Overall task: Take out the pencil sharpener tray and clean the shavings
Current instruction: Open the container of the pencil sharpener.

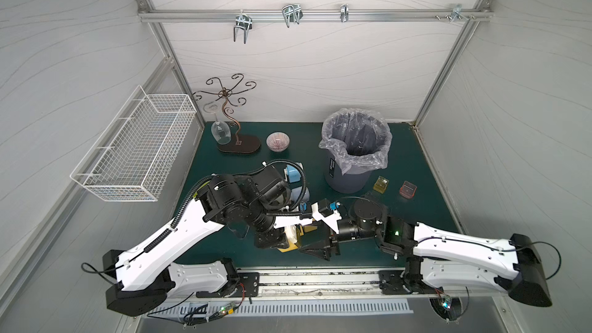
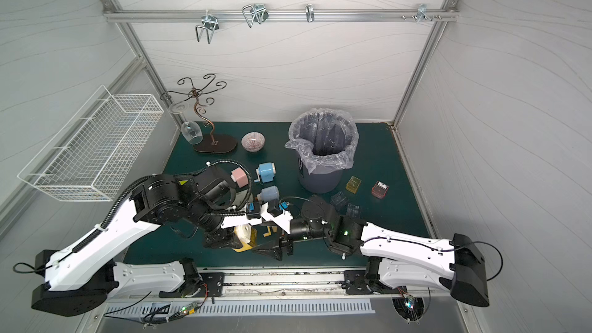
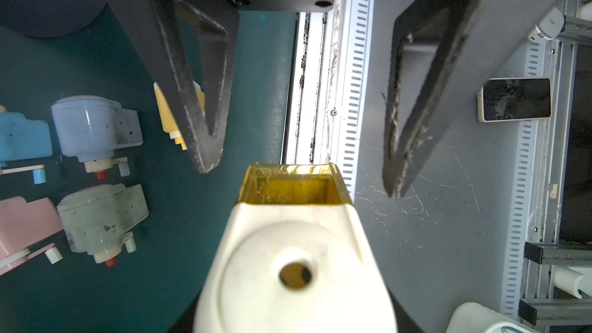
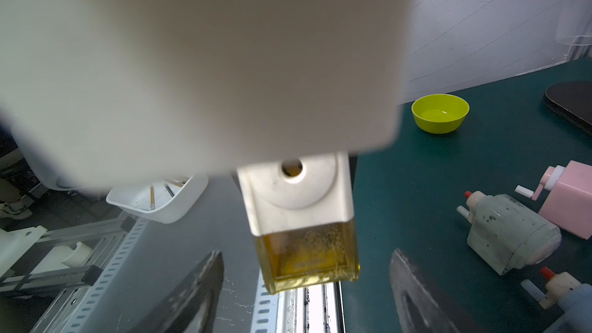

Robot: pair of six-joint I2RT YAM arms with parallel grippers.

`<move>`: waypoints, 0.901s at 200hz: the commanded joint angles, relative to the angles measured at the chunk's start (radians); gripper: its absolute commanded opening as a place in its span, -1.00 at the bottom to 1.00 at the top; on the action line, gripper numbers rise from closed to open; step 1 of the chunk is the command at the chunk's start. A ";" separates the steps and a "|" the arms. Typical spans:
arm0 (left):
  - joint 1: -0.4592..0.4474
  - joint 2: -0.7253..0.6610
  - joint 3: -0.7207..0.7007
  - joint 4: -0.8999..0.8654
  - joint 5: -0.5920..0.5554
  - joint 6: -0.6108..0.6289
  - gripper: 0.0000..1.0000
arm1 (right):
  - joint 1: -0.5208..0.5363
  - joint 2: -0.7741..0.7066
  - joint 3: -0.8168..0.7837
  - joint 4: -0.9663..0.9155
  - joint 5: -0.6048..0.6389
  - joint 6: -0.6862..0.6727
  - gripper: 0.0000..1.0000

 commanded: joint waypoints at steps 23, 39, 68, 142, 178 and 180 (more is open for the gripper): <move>-0.005 -0.008 0.007 0.034 0.028 0.000 -1.00 | -0.026 0.003 -0.021 0.035 0.030 -0.004 0.76; -0.006 -0.013 0.003 0.035 0.027 -0.002 -1.00 | -0.035 -0.006 -0.026 0.036 0.031 -0.004 0.77; -0.005 -0.016 -0.005 0.042 0.027 -0.003 -1.00 | -0.037 -0.007 -0.029 0.044 0.016 -0.008 0.80; -0.006 -0.045 -0.041 0.083 0.053 -0.006 -1.00 | -0.037 -0.023 -0.074 0.128 -0.015 0.006 0.79; -0.006 -0.047 -0.050 0.086 0.056 -0.012 -1.00 | -0.034 -0.023 -0.074 0.131 -0.026 0.011 0.74; -0.006 -0.047 -0.050 0.086 0.057 -0.014 -1.00 | -0.034 -0.023 -0.074 0.132 -0.026 0.011 0.74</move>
